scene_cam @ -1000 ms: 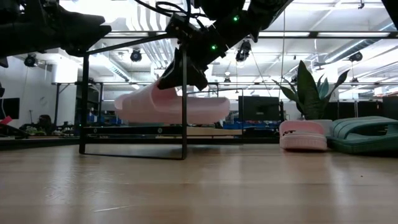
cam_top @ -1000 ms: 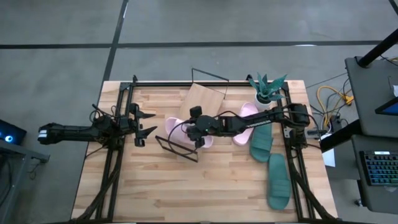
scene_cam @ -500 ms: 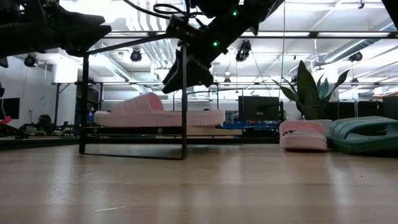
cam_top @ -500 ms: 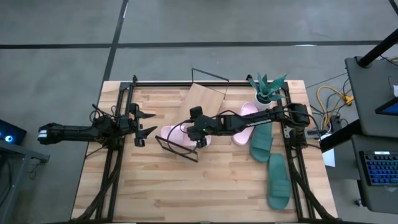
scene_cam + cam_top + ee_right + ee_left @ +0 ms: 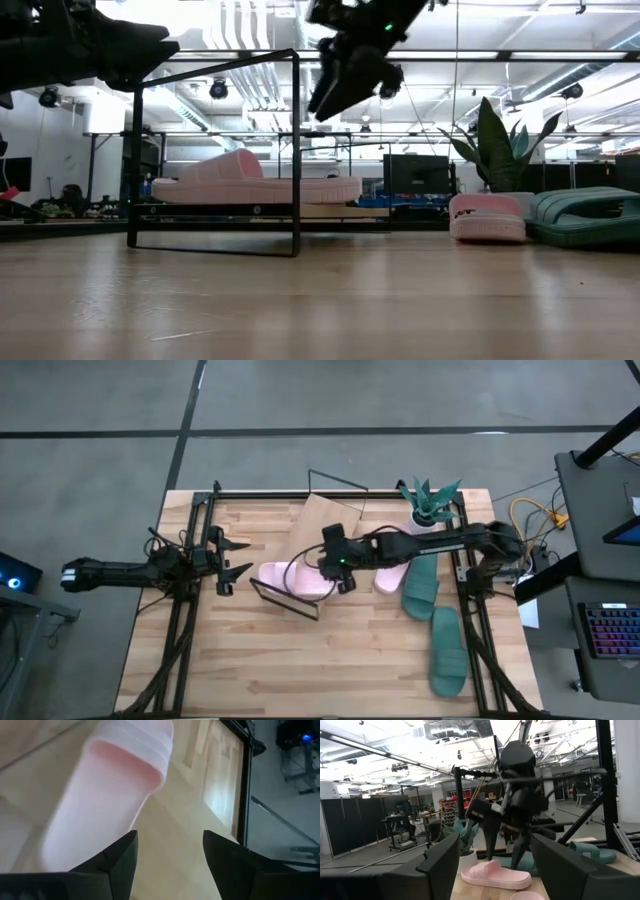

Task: Pick and place slides into the shelf
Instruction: Put the bottom pink slide on the shelf

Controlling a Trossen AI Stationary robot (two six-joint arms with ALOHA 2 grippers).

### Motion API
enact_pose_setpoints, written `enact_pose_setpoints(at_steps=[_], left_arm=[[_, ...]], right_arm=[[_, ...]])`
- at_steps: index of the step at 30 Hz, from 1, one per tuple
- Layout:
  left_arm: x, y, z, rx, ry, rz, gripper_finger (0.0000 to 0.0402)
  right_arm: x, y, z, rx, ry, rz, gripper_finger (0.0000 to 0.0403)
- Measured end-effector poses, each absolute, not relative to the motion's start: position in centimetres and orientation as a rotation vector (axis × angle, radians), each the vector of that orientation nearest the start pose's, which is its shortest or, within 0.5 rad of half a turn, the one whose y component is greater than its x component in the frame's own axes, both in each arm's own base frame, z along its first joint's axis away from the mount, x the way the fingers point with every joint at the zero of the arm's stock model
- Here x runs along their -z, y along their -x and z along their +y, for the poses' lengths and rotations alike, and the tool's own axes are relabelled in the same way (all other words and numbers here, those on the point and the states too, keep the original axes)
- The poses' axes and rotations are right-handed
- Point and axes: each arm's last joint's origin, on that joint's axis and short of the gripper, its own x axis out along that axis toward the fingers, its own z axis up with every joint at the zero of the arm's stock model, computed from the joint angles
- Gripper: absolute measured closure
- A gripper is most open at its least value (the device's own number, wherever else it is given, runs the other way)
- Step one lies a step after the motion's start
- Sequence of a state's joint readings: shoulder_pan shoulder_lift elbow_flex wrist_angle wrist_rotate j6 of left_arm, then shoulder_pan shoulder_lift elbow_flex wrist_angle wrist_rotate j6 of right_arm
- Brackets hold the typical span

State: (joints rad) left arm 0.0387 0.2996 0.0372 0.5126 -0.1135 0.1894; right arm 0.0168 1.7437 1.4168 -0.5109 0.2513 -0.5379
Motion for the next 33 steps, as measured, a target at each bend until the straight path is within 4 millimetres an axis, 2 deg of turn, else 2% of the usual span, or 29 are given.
enact_pose_setpoints(at_steps=[4, 11, 17, 21, 26, 33], left_arm=[[-20.0, -11.3, 0.8, -0.175, -0.178, -0.236, 0.0173], [-20.0, -11.3, 0.8, -0.175, -0.178, -0.237, 0.0173], [-20.0, -11.3, 0.8, -0.175, -0.177, -0.237, 0.0173], [-20.0, -11.3, 0.8, -0.175, -0.176, -0.238, 0.0173], [-20.0, -11.3, 0.8, -0.175, -0.176, -0.238, 0.0173], [-20.0, -11.3, 0.8, -0.175, -0.176, -0.238, 0.0173]], right_arm=[[-26.9, -36.0, 0.8, -0.151, 0.572, 0.808, 0.0188], [-23.8, -32.6, 3.0, -0.21, 0.611, 0.748, 0.0188], [-20.7, -31.0, 4.5, -0.279, 0.699, 0.697, 0.0188], [-18.5, -30.9, 4.5, -0.287, 0.763, 0.729, 0.0188], [-18.1, -31.7, 4.5, -0.189, 0.831, 0.696, 0.0188], [-16.9, -32.2, 4.5, -0.211, 0.856, 0.736, 0.0188]])
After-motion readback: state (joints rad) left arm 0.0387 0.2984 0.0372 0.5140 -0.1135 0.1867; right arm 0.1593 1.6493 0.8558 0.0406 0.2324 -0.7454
